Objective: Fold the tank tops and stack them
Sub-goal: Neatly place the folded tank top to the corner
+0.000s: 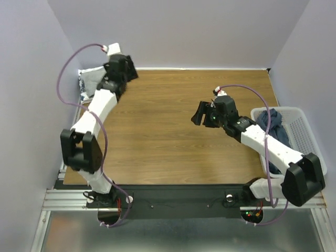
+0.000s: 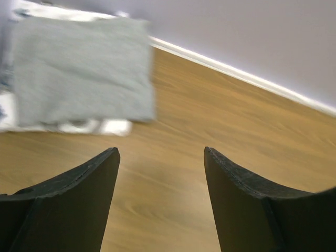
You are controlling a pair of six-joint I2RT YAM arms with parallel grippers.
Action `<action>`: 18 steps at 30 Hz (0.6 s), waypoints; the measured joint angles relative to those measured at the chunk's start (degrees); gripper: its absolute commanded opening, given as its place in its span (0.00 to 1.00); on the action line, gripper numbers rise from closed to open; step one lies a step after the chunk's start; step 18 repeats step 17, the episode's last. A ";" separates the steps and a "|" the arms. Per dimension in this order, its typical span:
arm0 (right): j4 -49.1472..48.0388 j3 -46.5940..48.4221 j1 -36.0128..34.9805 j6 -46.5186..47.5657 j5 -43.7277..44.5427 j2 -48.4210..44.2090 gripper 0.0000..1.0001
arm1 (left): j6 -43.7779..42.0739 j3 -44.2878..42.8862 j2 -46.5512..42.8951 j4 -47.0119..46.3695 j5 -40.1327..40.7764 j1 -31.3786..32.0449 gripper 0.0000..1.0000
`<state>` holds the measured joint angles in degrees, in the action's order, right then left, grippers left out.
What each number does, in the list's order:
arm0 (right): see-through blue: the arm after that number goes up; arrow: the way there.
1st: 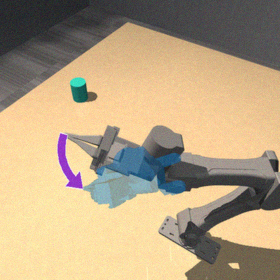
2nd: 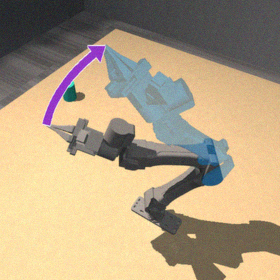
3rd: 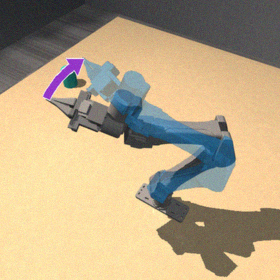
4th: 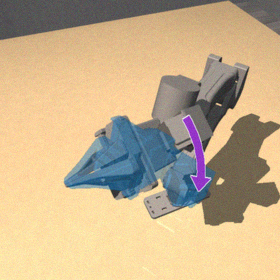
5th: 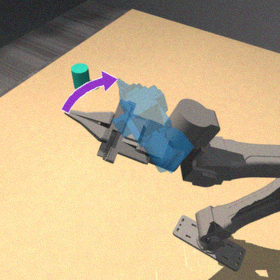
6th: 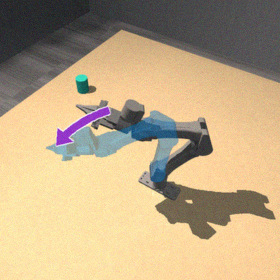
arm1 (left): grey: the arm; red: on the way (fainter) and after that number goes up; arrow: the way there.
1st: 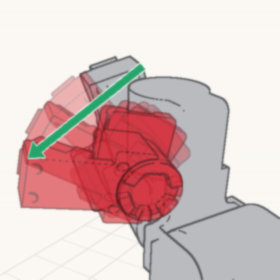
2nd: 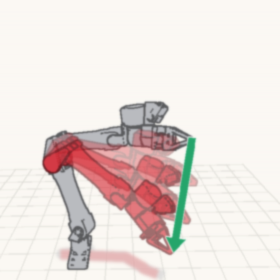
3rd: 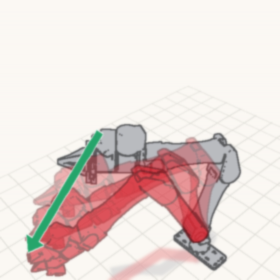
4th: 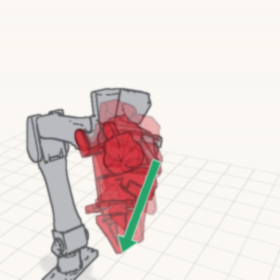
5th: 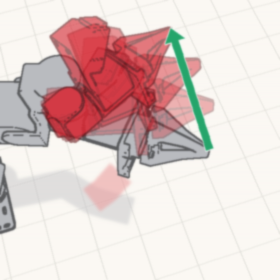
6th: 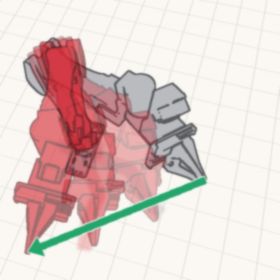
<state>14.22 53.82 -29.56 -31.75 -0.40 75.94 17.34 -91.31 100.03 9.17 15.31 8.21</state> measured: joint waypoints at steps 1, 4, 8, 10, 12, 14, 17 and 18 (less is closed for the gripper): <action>-0.02 -0.17 0.00 0.00 0.72 -1.33 0.80 | 0.63 3.87 -3.82 -1.09 -0.24 3.74 0.77; 0.17 -0.66 0.00 0.04 2.64 -4.63 0.81 | 2.45 14.01 -12.48 -4.09 -0.59 13.77 0.77; 0.42 -2.45 0.00 0.07 5.46 -8.31 0.84 | 5.55 26.45 -21.09 -5.22 -0.76 28.48 0.77; 0.37 -3.19 0.00 0.07 6.78 -8.87 0.84 | 6.97 30.42 -23.74 -5.18 0.02 34.23 0.76; 0.42 -4.11 0.00 0.04 7.93 -9.29 0.84 | 8.24 33.27 -25.55 -5.86 0.44 37.75 0.76; 0.37 -5.55 0.00 0.02 8.90 -9.92 0.84 | 9.55 35.50 -27.32 -6.49 1.27 40.48 0.76; 1.01 -7.76 0.00 -0.02 10.05 -11.13 0.90 | 10.80 36.61 -28.98 -6.86 2.27 43.28 0.76; 1.01 -7.76 0.00 -0.02 10.05 -11.13 0.90 | 10.80 36.61 -28.98 -6.86 2.27 43.28 0.76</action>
